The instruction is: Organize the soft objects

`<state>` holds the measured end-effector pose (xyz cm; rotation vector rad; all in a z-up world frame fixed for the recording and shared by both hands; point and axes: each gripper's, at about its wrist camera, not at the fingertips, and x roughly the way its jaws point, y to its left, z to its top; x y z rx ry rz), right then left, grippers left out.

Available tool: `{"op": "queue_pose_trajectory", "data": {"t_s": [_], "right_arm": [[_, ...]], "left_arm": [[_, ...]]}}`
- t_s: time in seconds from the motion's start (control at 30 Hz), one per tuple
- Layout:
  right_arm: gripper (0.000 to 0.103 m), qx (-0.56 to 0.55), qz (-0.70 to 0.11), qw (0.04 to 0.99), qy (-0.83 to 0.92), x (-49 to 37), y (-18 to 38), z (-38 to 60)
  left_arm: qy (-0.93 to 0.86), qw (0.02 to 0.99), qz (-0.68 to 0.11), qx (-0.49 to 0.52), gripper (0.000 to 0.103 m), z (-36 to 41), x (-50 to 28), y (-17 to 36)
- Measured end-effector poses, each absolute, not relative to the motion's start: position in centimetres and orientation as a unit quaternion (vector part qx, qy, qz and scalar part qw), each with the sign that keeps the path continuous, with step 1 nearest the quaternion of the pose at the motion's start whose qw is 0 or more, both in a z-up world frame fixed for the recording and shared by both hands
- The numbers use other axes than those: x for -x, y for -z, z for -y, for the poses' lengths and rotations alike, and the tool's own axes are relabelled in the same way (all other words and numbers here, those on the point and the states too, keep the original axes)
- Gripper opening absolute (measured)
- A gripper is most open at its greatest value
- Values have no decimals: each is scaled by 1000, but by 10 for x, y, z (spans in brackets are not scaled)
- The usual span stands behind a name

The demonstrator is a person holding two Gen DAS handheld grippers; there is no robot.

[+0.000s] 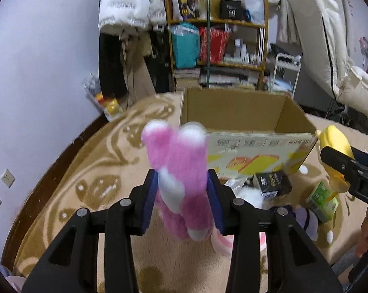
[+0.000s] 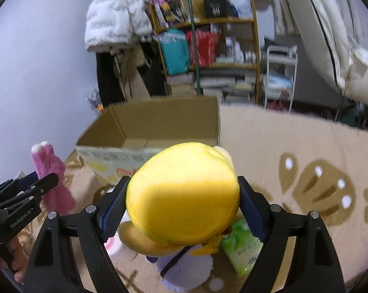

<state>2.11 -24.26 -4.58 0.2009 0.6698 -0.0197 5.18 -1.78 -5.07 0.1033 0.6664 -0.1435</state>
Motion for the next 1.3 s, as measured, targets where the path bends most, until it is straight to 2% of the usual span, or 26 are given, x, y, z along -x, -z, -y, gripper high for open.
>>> {"op": "queue_pose_trajectory", "data": {"t_s": [0.53,0.63,0.9,1.03,1.3], "right_arm": [[88,-43,-189,981,0,10,-9,217],[88,-45,-185,982,-4,11,-12,216],[88,-61,-192,980,-6,15,-7,220],[88,-63,-200,978,-3,12,-4,222],[88,-63,-207,976,-4,10,-1,225]], "left_arm": [[85,960,-265,-41,38,10,-36,29],[93,956,-275,-39,30,11,-38,31],[99,951,-290,-30,29,8,-43,35],[105,947,-302,-28,24,9,-47,39],[110,940,-322,-22,24,8,-50,44]]}}
